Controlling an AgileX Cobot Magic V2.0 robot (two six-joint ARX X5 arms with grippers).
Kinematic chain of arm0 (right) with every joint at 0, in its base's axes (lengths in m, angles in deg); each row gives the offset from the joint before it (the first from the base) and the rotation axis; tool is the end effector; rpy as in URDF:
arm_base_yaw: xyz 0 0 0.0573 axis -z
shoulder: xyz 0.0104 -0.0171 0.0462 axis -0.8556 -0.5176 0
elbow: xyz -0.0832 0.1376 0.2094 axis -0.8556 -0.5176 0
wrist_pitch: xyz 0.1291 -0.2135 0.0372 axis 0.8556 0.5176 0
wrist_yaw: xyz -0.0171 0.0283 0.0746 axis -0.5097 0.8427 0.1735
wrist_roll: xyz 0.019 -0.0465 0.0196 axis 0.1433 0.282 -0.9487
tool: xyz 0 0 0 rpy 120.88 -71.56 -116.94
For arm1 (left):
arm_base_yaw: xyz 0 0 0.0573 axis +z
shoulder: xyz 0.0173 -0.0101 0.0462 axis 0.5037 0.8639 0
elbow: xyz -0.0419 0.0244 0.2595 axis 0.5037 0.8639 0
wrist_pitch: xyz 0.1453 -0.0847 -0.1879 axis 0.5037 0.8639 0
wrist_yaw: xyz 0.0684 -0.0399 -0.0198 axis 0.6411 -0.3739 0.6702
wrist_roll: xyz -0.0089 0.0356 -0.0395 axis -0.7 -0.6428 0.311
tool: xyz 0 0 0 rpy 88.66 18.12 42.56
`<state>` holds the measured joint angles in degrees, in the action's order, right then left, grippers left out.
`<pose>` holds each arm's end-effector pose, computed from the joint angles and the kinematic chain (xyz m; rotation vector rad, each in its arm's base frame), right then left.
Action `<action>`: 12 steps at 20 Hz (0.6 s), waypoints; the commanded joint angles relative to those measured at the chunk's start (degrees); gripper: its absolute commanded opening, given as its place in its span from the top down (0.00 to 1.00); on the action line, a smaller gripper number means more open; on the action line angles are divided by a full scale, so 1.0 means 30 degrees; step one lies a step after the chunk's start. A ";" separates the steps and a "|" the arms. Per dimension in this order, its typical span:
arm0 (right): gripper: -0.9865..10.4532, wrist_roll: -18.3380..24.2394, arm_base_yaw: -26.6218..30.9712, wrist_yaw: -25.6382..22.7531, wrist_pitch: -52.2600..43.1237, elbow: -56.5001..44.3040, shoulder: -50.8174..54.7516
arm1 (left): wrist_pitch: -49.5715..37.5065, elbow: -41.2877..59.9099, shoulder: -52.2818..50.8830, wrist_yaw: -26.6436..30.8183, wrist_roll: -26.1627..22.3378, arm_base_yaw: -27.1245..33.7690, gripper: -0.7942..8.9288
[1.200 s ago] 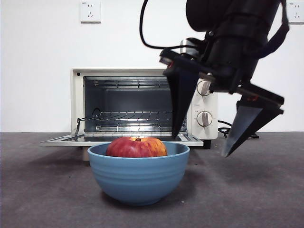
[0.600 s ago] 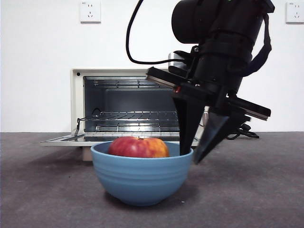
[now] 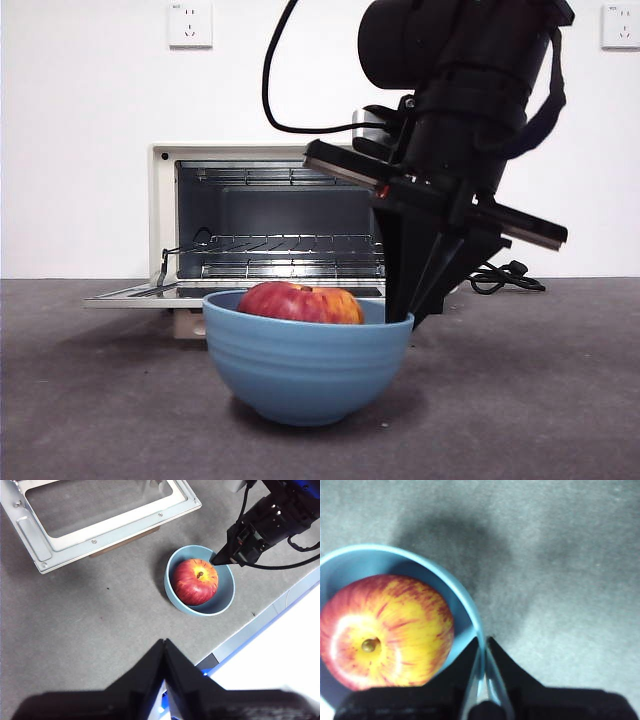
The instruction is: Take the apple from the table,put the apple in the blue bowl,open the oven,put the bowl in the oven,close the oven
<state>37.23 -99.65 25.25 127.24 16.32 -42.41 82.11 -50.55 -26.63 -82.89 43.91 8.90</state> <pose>0.2319 0.2068 0.1980 0.0283 1.4001 0.4359 0.1258 -0.0586 0.3601 0.0239 0.9411 -0.6279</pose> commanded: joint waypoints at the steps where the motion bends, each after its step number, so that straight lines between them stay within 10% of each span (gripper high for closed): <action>1: 0.92 -0.0612 -0.0029 -0.0823 0.0182 0.1727 -0.0168 | 0.0109 0.0051 -0.0073 -0.0044 -0.0284 -0.0044 0.92; 12: 0.92 -0.4146 0.2288 -0.2076 0.2222 1.1999 -0.3956 | 0.0576 0.0051 -0.1005 -0.0029 -0.0284 -0.0044 0.92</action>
<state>26.85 -92.39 18.52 134.97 51.49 -54.04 83.86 -50.55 -29.41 -82.89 43.91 8.90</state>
